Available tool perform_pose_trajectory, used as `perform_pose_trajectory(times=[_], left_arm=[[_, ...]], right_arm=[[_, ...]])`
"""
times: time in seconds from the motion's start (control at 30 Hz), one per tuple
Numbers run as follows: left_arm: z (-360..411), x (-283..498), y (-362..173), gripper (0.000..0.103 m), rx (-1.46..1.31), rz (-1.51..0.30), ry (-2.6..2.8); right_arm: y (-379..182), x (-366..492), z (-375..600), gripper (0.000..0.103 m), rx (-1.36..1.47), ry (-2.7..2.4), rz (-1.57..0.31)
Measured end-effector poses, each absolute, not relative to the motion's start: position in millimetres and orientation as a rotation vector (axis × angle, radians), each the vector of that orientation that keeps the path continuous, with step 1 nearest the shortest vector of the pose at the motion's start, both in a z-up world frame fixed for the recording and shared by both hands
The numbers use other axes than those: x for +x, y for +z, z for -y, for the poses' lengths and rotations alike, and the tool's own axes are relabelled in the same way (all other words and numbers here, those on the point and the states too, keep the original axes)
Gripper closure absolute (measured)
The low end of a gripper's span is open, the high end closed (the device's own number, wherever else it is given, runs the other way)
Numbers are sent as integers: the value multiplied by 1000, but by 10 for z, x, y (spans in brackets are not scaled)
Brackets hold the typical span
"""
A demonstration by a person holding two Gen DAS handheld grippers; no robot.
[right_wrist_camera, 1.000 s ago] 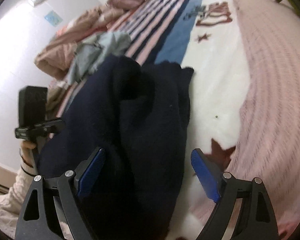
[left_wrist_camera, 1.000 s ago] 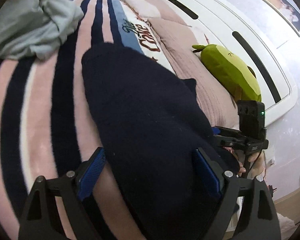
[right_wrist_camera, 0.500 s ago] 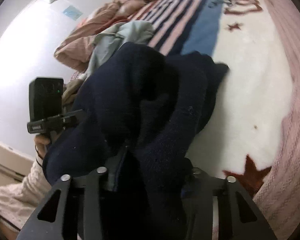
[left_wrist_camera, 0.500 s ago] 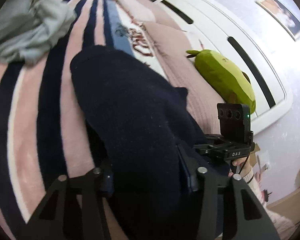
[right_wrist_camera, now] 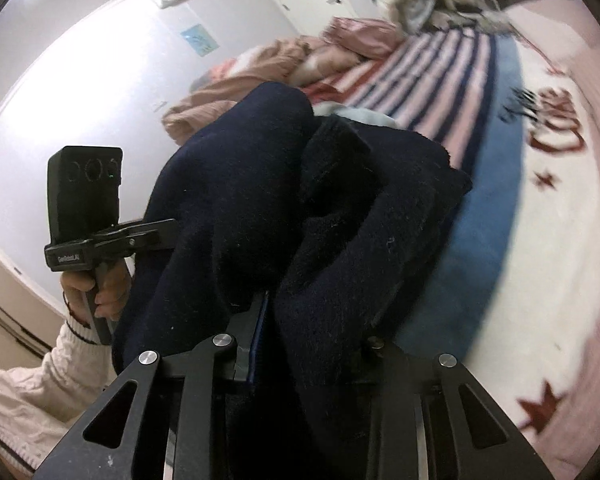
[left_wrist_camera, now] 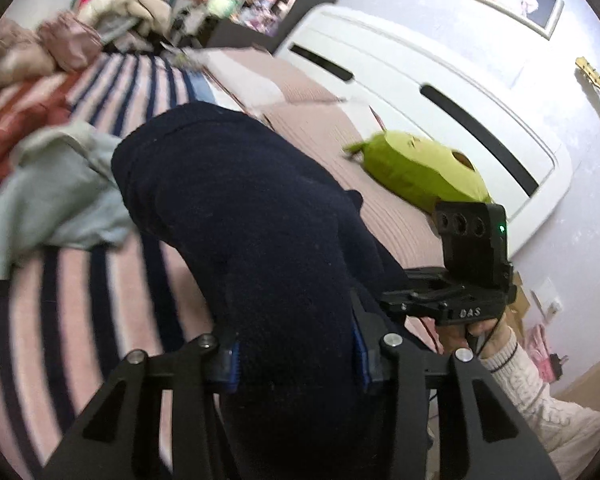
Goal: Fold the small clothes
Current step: 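Close both grippers on the folded navy sweater bundle, then lift the sweater bundle with both grippers and carry it across the bed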
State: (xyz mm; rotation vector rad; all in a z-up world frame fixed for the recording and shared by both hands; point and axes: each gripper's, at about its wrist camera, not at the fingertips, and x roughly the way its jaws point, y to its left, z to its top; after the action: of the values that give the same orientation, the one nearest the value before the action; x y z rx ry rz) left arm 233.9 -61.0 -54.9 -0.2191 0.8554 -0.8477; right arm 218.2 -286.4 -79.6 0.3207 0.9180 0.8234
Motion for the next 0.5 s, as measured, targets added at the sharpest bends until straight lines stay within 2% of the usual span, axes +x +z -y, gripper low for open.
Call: perform_pose_trajectory(times=[0.5], left_arm=[[-1465,1915,393,66,-156,-764,-609]], right_arm=[[-358,2503,1203,81,297,1053,-793]])
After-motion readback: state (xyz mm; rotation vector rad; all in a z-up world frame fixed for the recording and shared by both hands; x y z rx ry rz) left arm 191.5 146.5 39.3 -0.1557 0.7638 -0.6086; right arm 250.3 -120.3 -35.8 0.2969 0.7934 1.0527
